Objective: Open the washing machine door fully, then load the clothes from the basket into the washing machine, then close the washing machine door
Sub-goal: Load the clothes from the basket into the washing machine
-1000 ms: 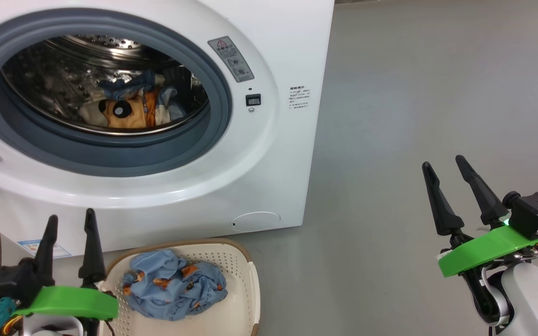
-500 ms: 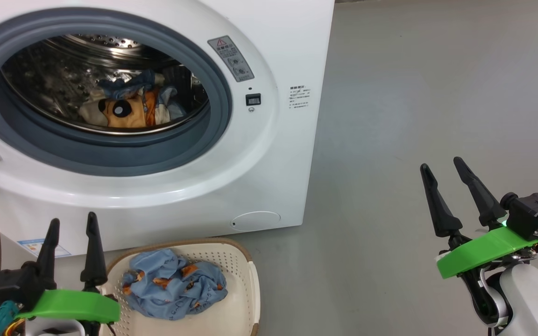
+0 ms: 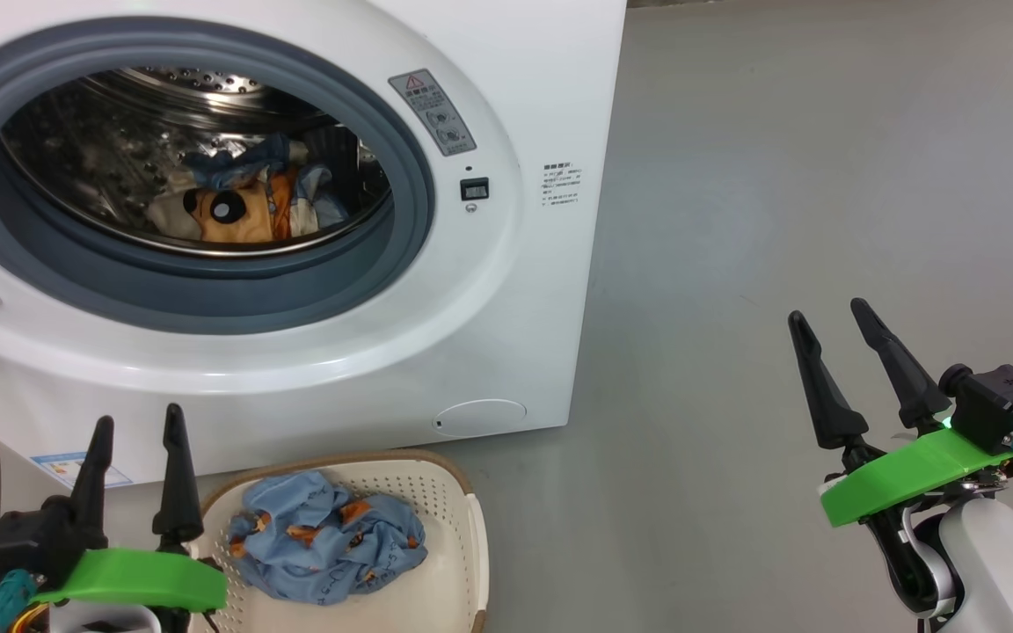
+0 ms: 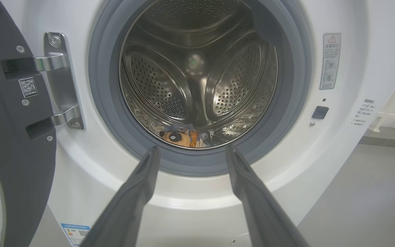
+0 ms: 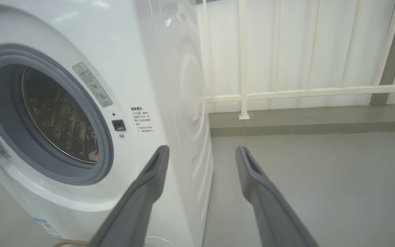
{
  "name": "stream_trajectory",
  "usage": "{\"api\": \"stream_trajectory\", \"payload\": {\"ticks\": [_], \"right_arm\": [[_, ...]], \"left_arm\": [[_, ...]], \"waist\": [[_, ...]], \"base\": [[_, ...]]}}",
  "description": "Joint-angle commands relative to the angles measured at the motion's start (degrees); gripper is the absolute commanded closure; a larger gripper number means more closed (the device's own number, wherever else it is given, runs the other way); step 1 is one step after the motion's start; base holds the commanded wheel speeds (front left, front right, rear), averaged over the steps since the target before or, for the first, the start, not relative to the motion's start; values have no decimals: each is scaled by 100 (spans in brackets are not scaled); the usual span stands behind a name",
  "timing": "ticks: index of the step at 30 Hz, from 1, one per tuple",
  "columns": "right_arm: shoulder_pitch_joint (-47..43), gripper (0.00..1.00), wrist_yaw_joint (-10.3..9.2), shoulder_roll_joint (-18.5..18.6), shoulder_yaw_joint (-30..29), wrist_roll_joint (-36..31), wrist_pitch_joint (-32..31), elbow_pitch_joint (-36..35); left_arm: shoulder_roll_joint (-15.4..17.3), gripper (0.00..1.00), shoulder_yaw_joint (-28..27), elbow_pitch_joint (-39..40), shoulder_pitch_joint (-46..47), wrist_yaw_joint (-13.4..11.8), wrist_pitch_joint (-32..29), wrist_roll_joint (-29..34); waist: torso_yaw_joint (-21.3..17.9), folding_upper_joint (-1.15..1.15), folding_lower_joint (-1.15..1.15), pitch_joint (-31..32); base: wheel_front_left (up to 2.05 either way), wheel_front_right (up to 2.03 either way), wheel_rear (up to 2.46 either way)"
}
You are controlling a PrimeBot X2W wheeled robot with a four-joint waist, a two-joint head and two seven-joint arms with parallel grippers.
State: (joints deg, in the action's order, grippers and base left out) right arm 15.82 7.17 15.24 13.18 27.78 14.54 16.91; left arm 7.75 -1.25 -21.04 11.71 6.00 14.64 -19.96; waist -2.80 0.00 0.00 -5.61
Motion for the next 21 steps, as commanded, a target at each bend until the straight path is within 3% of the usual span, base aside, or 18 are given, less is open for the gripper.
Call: {"api": "stream_trajectory", "payload": {"ticks": [1,12,21], "right_arm": [[-26,0,32,97,114,34,46,-118],[-7,0,32,96,139,42,46,-113],[68,0,32,49,155,52,46,-124]], "left_arm": [[93,0,-220,78,97,22,36,76],[52,0,-250,-60,122,82,36,120],[81,0,-90,-659,261,111,-41,1]], "waist": [[0,0,0,-2],[0,0,0,-77],[-4,0,0,-367]], "base": [[0,0,0],[0,0,0],[0,0,0]]}}
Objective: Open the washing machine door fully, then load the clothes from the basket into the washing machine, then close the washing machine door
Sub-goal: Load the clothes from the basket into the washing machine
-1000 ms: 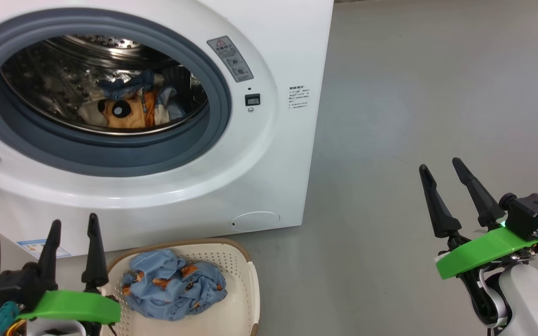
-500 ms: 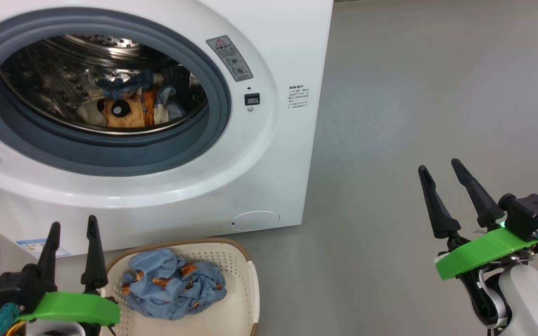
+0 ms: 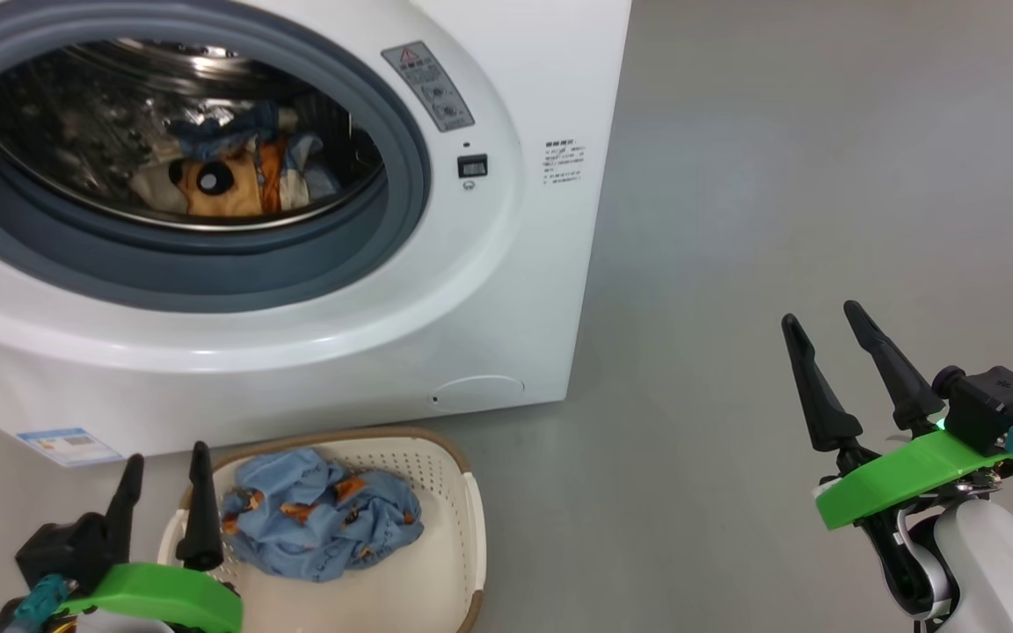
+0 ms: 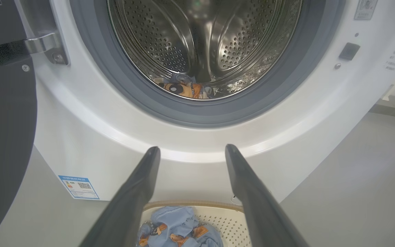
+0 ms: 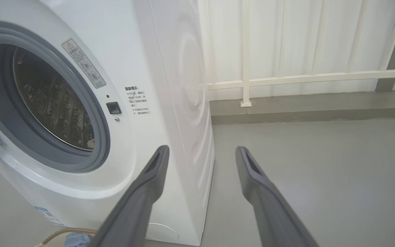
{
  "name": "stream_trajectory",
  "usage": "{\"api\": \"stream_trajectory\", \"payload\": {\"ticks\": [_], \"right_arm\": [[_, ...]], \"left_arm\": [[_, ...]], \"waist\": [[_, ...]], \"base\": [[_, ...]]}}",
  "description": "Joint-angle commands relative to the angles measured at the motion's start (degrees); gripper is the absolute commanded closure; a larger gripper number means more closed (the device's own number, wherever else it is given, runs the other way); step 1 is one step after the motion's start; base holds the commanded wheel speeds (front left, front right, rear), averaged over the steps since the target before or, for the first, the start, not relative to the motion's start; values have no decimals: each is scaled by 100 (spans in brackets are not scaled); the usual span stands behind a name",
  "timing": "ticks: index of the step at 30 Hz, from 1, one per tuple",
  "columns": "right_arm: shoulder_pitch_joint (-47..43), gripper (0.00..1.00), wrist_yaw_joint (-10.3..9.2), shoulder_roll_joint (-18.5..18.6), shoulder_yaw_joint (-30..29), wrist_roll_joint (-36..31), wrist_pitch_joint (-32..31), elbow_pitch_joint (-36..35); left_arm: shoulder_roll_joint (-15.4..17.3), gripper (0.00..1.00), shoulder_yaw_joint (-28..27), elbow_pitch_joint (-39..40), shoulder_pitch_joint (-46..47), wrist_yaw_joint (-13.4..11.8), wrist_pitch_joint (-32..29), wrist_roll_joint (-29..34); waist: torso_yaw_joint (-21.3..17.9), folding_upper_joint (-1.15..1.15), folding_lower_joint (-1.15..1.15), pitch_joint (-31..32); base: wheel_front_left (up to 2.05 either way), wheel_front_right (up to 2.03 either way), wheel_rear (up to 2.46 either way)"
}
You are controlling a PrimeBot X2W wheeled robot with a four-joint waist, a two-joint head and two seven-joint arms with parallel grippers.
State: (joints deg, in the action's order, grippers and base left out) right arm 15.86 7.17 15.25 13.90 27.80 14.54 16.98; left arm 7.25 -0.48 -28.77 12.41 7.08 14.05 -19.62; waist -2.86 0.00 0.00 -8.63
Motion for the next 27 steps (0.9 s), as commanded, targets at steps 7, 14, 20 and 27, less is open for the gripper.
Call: {"api": "stream_trajectory", "payload": {"ticks": [7,14,20,27], "right_arm": [[206,0,32,6,64,23,46,-190],[384,0,32,-31,43,-18,46,-252],[564,0,32,-45,48,-55,46,-314],[768,0,32,-60,68,-99,46,-386]], "left_arm": [[207,0,30,-627,502,28,-14,-220],[275,0,380,-1415,949,38,12,-453],[354,0,885,-2031,1345,39,-7,-742],[452,0,1375,-2688,1799,40,-111,-1175]], "waist": [[-25,0,0,-452],[-75,0,0,-902],[-119,0,0,-1303],[-198,0,0,-1739]], "base": [[0,0,0],[0,0,0],[0,0,0],[0,0,0]]}}
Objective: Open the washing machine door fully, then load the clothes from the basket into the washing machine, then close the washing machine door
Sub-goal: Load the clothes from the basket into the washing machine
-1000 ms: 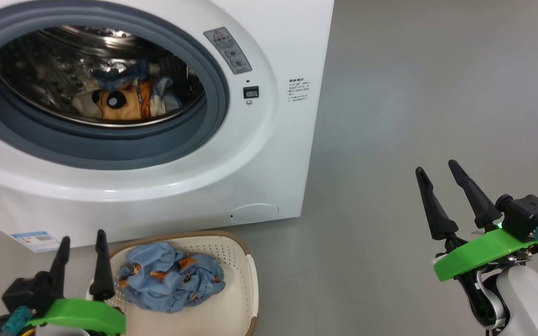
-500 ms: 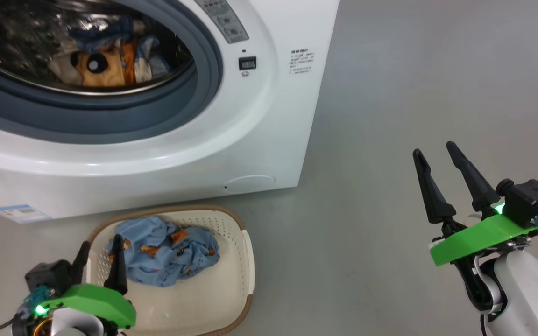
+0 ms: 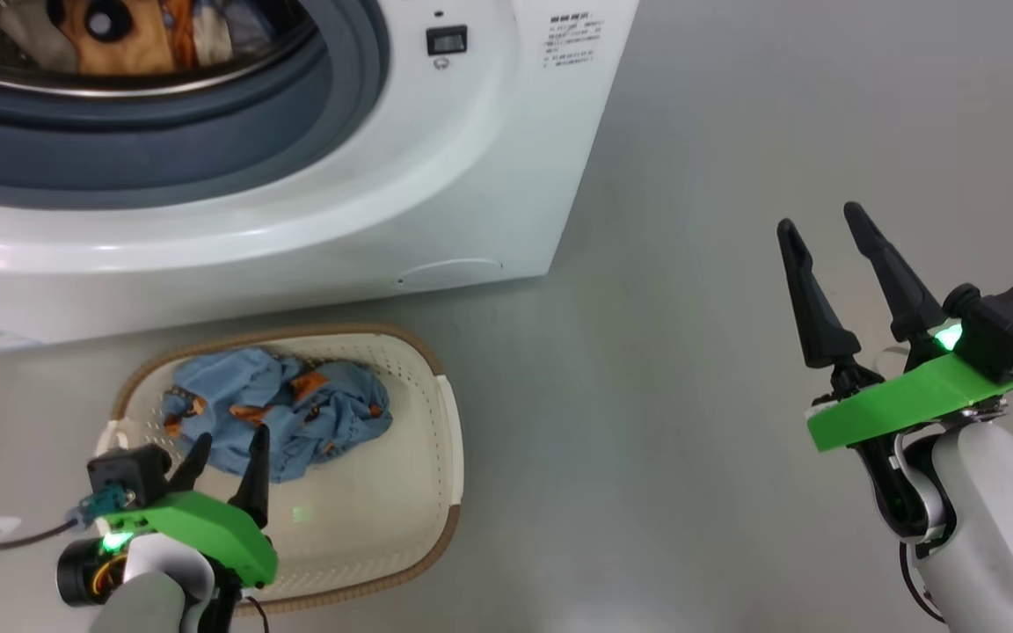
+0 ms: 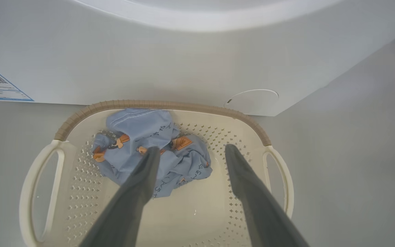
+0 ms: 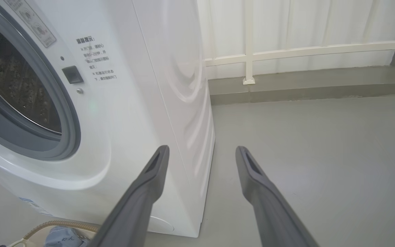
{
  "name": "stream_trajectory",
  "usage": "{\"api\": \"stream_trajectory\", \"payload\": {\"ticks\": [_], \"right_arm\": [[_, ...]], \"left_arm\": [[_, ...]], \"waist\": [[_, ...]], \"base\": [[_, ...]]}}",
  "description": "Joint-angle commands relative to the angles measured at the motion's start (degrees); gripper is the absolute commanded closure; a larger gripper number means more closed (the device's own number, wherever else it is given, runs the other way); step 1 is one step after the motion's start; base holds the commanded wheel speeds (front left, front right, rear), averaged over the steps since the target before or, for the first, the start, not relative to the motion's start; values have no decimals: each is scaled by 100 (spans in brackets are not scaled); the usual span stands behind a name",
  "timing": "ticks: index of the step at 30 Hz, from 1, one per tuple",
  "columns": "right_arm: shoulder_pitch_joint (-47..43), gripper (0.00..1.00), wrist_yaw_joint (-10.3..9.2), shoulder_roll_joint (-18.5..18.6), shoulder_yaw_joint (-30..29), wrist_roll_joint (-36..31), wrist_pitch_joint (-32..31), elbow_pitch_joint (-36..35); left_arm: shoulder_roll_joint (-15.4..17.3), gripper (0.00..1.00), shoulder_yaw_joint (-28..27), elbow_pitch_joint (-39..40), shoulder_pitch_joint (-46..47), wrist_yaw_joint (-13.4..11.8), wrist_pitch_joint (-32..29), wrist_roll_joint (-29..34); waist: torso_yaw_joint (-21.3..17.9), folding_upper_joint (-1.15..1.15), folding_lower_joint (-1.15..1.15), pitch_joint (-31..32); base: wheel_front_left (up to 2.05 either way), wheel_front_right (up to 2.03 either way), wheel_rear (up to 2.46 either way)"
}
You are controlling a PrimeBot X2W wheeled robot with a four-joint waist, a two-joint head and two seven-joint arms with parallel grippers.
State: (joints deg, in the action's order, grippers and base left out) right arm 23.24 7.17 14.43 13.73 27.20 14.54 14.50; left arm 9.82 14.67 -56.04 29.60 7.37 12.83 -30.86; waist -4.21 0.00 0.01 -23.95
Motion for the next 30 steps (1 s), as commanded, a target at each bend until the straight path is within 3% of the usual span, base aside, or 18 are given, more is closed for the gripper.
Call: {"api": "stream_trajectory", "payload": {"ticks": [1,10,30], "right_arm": [[60,0,32,22,90,-45,46,-146],[333,0,32,-16,151,-88,46,-223],[723,0,32,-17,115,-212,46,-468]], "left_arm": [[208,0,-76,-48,145,11,-12,-110],[291,0,420,-712,696,12,-223,-494],[467,0,930,-1521,1882,12,-392,-821]], "waist": [[-75,0,-1,-268],[-189,0,-1,-865],[-350,0,-1,-2019]], "base": [[0,0,0],[0,0,0],[0,0,0]]}}
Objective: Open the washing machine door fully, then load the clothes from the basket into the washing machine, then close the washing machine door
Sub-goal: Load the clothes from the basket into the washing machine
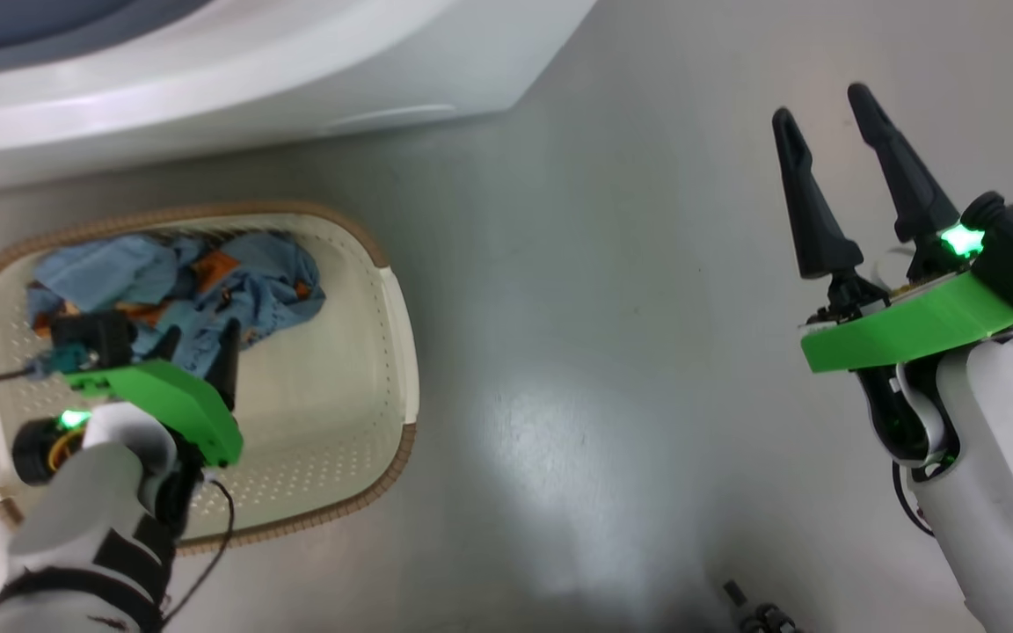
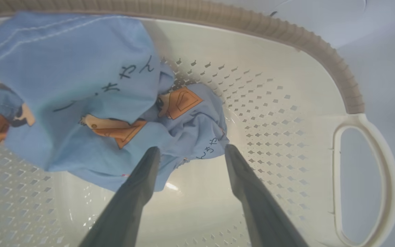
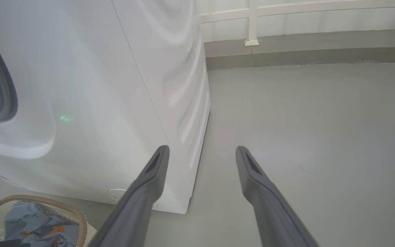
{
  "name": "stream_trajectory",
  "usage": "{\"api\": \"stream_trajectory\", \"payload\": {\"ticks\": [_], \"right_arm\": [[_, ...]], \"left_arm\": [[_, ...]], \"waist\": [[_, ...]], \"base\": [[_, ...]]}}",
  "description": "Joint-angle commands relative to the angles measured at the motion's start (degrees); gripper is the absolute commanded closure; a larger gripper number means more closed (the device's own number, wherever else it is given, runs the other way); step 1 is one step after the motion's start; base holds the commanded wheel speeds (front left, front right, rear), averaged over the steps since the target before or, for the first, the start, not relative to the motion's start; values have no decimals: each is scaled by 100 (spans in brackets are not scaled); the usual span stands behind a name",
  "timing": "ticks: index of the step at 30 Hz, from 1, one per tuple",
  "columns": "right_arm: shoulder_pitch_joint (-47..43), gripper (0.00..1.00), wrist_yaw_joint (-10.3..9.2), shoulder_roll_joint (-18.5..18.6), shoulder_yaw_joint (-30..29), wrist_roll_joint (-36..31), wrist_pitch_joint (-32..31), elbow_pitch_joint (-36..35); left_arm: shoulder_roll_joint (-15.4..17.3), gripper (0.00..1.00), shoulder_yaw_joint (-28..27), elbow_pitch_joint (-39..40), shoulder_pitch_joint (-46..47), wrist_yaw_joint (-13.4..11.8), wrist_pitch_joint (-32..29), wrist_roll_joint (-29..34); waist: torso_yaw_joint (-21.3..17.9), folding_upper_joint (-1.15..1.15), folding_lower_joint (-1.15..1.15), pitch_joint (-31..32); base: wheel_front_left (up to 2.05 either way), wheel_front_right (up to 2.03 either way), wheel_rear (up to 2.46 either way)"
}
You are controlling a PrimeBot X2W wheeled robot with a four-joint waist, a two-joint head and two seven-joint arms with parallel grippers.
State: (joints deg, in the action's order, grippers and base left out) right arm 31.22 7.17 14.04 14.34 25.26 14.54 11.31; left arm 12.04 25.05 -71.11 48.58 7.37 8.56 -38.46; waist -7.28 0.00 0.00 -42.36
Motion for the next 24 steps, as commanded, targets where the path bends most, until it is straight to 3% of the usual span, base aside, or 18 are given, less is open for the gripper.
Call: {"api": "stream_trajectory", "payload": {"ticks": [1,11,24], "right_arm": [[-61,0,32,19,52,-19,46,-163],[-12,0,32,-9,-51,-64,46,-295],[-30,0,32,-66,-71,-118,46,-459]], "left_arm": [[265,0,-107,-45,36,12,54,-62],[462,0,-49,-215,480,-80,55,-23],[745,0,65,-273,859,-599,-193,85]], "waist": [[-58,0,0,-221],[-210,0,0,-625],[-451,0,0,-1012]], "base": [[0,0,0],[0,0,0],[0,0,0]]}}
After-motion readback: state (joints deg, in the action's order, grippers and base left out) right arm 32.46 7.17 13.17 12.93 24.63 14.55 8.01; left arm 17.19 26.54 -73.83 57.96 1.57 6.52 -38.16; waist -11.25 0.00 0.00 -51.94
